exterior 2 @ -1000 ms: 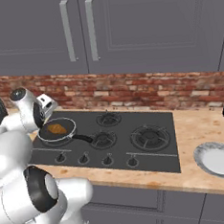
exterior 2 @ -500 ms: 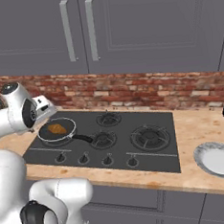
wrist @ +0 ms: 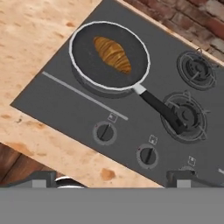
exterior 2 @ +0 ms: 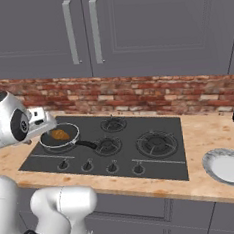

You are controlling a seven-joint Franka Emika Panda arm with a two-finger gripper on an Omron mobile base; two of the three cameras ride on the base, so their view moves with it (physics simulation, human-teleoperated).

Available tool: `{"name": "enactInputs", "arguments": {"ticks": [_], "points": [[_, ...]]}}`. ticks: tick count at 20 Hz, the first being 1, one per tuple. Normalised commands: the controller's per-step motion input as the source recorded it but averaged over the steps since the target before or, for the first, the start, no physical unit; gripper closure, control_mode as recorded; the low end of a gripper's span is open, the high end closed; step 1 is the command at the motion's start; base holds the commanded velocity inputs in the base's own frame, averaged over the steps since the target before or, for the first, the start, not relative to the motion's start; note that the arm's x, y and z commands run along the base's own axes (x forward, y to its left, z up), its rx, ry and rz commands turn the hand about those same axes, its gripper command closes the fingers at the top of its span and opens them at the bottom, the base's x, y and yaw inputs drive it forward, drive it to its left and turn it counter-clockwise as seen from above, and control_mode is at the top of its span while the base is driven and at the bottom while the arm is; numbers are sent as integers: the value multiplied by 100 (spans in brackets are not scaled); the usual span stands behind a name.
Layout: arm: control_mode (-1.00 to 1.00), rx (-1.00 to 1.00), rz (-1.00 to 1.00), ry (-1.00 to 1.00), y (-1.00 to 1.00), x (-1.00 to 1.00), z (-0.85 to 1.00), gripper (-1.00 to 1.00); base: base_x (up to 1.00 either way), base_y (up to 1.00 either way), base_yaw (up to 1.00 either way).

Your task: Pick the croissant and place it on the pan. Then turn on the stove to warm the croissant.

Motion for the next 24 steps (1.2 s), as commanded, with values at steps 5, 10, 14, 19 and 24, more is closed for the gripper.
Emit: {"name": "enactInputs", "arguments": {"ticks": [5,10,14,19,24], "points": [[-100,3,-14,9,-19,-13,0,-100,0,0,0],[-100,3,-12,9,-7,-2,0,-100,0,0,0],[-100,4,-2,1,0,0,-1,-100,0,0,0],[-100,4,0,0,0,0,-10,-100,0,0,0],[-100,5,0,1,0,1,-24,-100,0,0,0]]}}
